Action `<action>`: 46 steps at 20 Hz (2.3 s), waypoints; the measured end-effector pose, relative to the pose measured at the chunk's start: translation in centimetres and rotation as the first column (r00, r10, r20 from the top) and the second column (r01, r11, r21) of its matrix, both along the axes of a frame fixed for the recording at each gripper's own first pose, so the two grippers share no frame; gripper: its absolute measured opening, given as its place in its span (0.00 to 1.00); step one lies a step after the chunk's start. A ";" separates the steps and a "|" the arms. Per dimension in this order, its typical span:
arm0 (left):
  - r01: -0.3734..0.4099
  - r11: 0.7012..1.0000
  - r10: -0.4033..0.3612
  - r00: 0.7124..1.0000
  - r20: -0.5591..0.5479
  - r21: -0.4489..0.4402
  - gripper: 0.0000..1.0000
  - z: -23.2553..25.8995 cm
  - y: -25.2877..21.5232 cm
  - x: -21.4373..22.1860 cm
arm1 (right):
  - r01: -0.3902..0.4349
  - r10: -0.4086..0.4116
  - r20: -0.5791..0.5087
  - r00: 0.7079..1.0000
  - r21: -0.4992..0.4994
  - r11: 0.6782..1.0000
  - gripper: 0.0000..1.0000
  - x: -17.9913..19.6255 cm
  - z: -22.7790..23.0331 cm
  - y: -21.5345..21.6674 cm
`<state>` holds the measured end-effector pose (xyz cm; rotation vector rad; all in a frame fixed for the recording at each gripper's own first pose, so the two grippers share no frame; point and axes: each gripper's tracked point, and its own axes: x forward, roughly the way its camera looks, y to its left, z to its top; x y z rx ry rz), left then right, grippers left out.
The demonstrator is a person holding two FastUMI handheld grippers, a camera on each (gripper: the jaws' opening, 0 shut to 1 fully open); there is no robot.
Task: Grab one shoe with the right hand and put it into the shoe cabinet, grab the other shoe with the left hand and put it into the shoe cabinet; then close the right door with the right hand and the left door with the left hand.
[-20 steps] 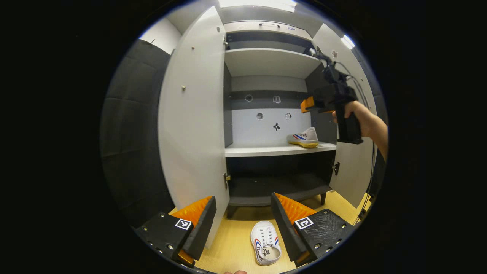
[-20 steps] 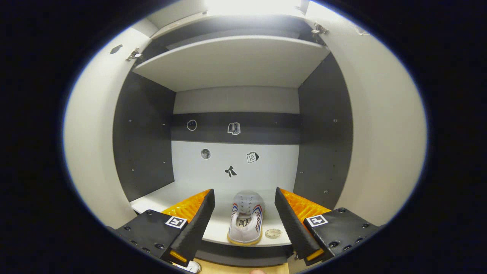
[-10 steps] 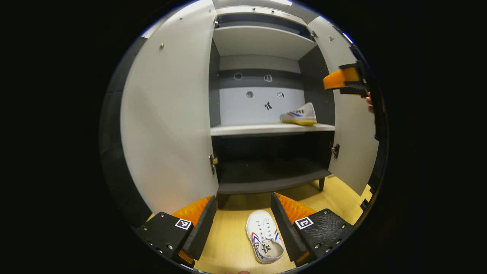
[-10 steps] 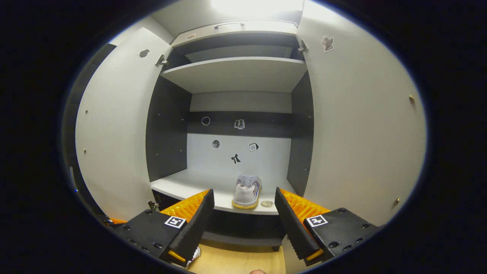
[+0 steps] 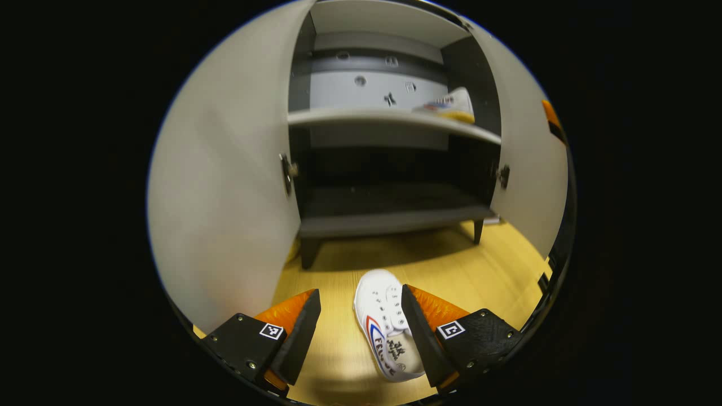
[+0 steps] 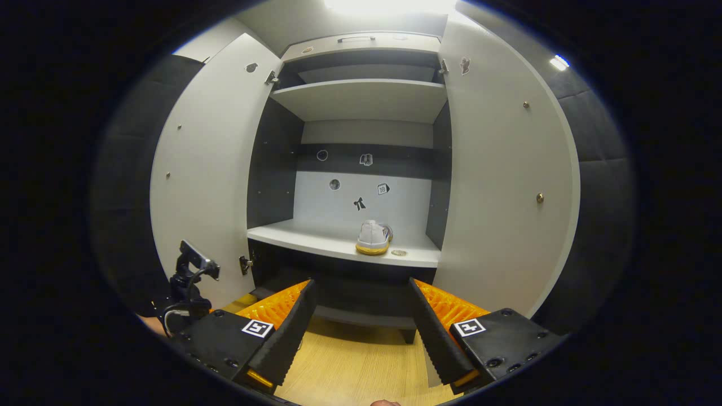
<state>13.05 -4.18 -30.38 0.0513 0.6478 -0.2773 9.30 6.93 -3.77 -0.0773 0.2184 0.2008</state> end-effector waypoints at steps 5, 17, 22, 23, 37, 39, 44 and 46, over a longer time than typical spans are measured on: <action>0.016 1.000 -0.016 0.991 -0.130 0.003 0.80 -5.1 -0.6 -0.8 | 0.022 -0.020 -0.058 0.998 0.032 0.999 0.99 -1.1 -1.7 -0.3; 0.022 0.999 -0.015 0.976 -0.216 0.030 0.66 -8.9 -1.5 -2.0 | 0.032 -0.031 -0.075 0.997 0.011 0.999 1.00 -1.3 -2.1 -1.0; 0.054 0.997 -0.042 0.975 -0.216 0.049 0.32 -9.2 -2.5 -2.3 | 0.039 -0.038 -0.055 0.998 0.000 0.999 1.00 -1.1 -1.5 -1.3; 0.038 0.997 -0.024 0.977 -0.211 0.064 0.25 -9.2 -2.0 -1.8 | 0.034 -0.034 -0.052 0.998 -0.003 0.999 0.96 -1.2 -1.5 -1.3; -0.035 0.999 0.037 0.987 -0.157 0.014 0.00 -5.9 -2.1 -0.8 | 0.033 -0.034 -0.047 0.998 -0.017 0.999 1.00 -1.0 -1.3 -2.3; -0.048 0.999 0.047 0.989 -0.142 -0.003 0.00 -4.4 -1.8 -0.7 | 0.029 -0.030 -0.045 0.999 -0.023 0.999 0.96 -1.1 -1.3 -2.2; -0.054 0.998 0.051 0.997 -0.060 -0.045 0.00 1.2 -1.6 0.3 | 0.020 -0.020 -0.044 0.999 -0.013 1.000 1.00 -1.4 -1.1 -1.7; -0.041 0.998 0.040 0.999 -0.026 -0.045 0.00 3.4 -1.6 0.6 | 0.024 -0.025 -0.045 0.999 -0.020 1.000 1.00 -1.5 -1.2 -1.8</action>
